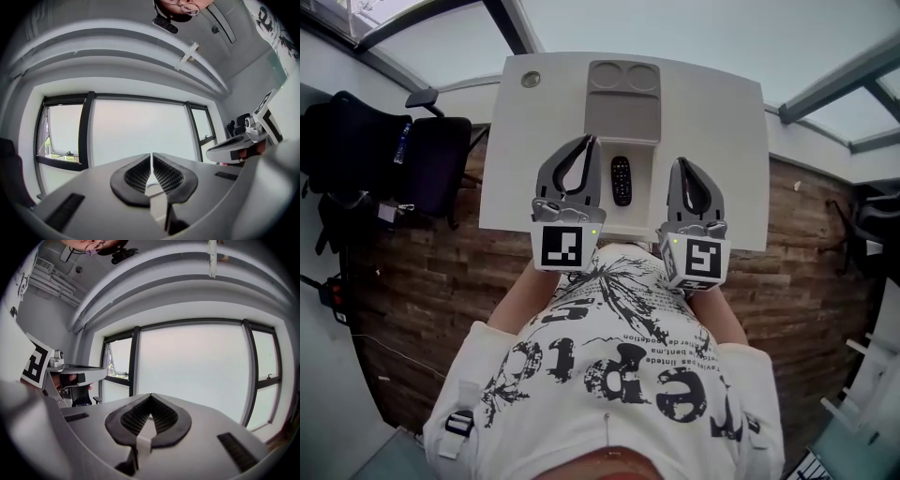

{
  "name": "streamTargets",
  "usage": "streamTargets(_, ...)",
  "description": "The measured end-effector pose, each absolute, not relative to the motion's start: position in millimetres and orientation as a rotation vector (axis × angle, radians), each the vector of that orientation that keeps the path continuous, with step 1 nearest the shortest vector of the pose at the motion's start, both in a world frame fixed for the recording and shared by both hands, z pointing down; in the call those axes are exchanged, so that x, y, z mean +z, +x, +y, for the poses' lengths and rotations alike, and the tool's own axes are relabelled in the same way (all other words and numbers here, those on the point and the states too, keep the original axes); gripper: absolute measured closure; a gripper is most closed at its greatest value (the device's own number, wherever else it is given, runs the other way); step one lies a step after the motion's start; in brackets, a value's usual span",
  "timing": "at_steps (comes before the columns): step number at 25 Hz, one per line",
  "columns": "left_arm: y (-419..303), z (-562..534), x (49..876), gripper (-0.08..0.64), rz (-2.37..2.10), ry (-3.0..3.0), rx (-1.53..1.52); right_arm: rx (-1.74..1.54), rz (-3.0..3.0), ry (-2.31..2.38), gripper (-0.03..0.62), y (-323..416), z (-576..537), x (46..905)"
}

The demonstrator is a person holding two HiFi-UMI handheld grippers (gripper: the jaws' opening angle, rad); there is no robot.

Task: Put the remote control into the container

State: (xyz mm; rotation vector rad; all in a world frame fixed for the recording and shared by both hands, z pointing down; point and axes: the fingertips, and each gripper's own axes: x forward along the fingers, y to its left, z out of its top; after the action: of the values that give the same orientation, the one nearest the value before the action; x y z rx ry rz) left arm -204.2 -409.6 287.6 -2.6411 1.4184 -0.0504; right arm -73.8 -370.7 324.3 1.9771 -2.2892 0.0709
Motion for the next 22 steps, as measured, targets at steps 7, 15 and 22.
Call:
streamTargets(7,-202.5,-406.7,284.7,0.540,1.371,-2.697,0.031,0.079,-2.300,1.979,0.591,-77.0,-372.8,325.4)
streamTargets(15,-191.7,-409.8,295.3,0.540,1.321,-2.753,-0.020,0.117,-2.299,1.977,0.591,-72.0,-378.4,330.4)
streamTargets(22,-192.2,-418.6,302.7,0.540,1.320,-2.778,-0.036,0.142,-2.298,1.958,0.591,-72.1,-385.9,337.5)
